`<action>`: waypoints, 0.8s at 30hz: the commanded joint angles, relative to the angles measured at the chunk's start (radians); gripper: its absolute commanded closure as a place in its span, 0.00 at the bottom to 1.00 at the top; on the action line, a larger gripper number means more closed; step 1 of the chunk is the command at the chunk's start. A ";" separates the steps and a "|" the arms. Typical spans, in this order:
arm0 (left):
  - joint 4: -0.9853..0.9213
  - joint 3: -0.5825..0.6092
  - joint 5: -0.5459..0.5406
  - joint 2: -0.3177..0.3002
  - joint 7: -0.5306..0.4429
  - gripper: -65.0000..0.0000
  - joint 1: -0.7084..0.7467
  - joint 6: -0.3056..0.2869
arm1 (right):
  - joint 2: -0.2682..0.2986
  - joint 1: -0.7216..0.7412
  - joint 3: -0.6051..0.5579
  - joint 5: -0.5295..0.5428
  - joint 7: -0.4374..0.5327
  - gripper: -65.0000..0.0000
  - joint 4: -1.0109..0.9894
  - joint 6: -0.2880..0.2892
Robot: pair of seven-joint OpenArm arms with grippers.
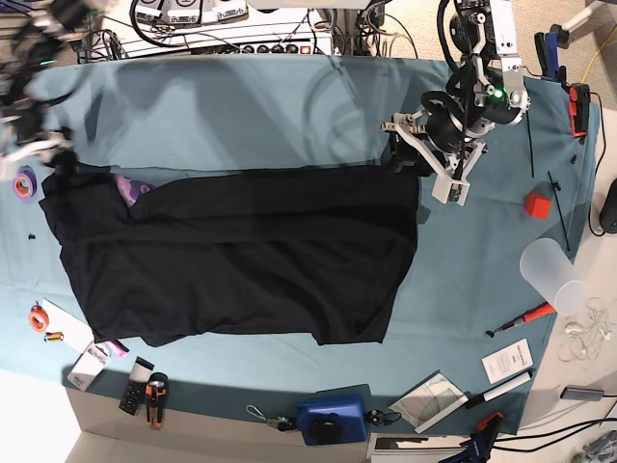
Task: Layout the t-shirt on the table in an organized manner, then fold the t-shirt properly
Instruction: 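Release the folded edge and raise both grippers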
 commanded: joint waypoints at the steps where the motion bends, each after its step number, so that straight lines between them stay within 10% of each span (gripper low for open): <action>1: 0.018 -0.001 -0.015 0.000 -0.021 0.48 -0.007 -0.008 | 0.043 0.006 0.005 0.041 -0.002 0.46 0.016 0.003; 18: 0.018 0.001 -0.015 0.000 -0.021 0.48 -0.006 -0.009 | 0.062 0.013 -0.137 -0.182 0.290 0.46 -0.070 -0.023; 24: 0.018 0.001 -0.016 0.000 -0.023 0.48 -0.007 -0.012 | 0.062 0.066 -0.200 -0.366 0.323 0.46 -0.072 -0.137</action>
